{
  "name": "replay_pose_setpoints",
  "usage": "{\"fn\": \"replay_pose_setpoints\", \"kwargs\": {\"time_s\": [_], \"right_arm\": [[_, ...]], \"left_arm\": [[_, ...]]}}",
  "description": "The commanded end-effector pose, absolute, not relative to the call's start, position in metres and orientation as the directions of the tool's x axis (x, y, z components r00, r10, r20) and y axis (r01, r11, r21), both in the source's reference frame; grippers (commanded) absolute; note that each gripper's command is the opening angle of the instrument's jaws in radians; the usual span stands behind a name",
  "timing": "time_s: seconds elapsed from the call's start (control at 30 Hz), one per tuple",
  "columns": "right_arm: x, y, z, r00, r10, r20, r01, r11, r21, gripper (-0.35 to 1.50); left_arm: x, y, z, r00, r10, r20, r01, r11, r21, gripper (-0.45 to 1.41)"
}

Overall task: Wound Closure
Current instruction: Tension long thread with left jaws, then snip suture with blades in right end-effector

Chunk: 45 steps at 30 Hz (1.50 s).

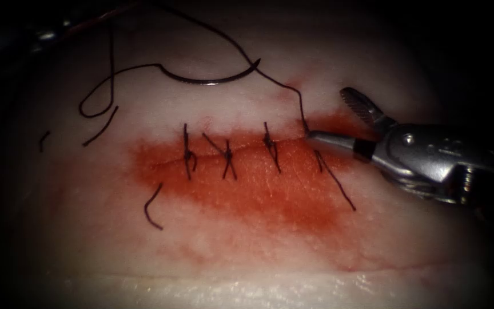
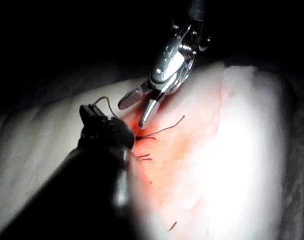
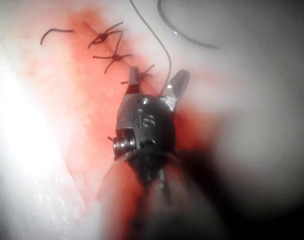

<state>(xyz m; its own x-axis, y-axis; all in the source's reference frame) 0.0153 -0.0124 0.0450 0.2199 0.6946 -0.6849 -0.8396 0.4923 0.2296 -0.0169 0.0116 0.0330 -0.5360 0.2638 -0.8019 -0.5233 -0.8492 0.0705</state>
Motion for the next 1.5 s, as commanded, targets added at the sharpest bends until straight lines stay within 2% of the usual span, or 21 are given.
{"fn": "replay_pose_setpoints", "kwargs": {"time_s": [0.03, 0.23, 0.33, 0.4, 0.77, 1.0, 1.33, 1.47, 1.5], "right_arm": [[0.0169, -0.0126, 0.0459, 0.225, 0.689, -0.689, -0.836, 0.5, 0.226, 1.25], [0.0188, -0.0123, 0.0467, 0.271, 0.651, -0.709, -0.82, 0.542, 0.184, 1.25], [0.0195, -0.0119, 0.0469, 0.281, 0.64, -0.715, -0.812, 0.556, 0.179, 1.15], [0.0199, -0.0115, 0.0469, 0.292, 0.632, -0.718, -0.806, 0.567, 0.172, 0.98], [0.0219, -0.0111, 0.0474, 0.31, 0.61, -0.729, -0.804, 0.578, 0.142, 0.84], [0.0221, -0.0105, 0.0478, 0.323, 0.592, -0.739, -0.802, 0.586, 0.119, 0.78], [0.0224, -0.0107, 0.0495, 0.339, 0.563, -0.754, -0.799, 0.595, 0.086, 0.56], [0.0222, -0.0107, 0.0499, 0.341, 0.561, -0.755, -0.797, 0.598, 0.084, 0.56], [0.0221, -0.0106, 0.05, 0.341, 0.56, -0.755, -0.797, 0.599, 0.084, 0.49]], "left_arm": [[-0.0174, 0.0117, 0.0333, -0.534, 0.261, -0.804, -0.522, -0.85, 0.071, -0.45], [-0.0178, 0.0109, 0.0325, -0.53, 0.263, -0.806, -0.524, -0.849, 0.068, -0.45], [-0.0181, 0.0106, 0.0319, -0.531, 0.256, -0.807, -0.52, -0.851, 0.072, -0.45], [-0.0182, 0.0102, 0.0314, -0.535, 0.251, -0.807, -0.517, -0.852, 0.077, -0.45], [-0.0194, 0.0093, 0.0305, -0.531, 0.239, -0.813, -0.514, -0.854, 0.085, -0.45], [-0.0197, 0.0089, 0.0296, -0.534, 0.234, -0.813, -0.511, -0.855, 0.089, -0.45], [-0.02, 0.0082, 0.029, -0.536, 0.225, -0.814, -0.506, -0.857, 0.096, -0.45], [-0.0201, 0.008, 0.0288, -0.539, 0.219, -0.813, -0.503, -0.858, 0.102, -0.45], [-0.0201, 0.0079, 0.0288, -0.539, 0.218, -0.813, -0.503, -0.858, 0.103, -0.45]]}}
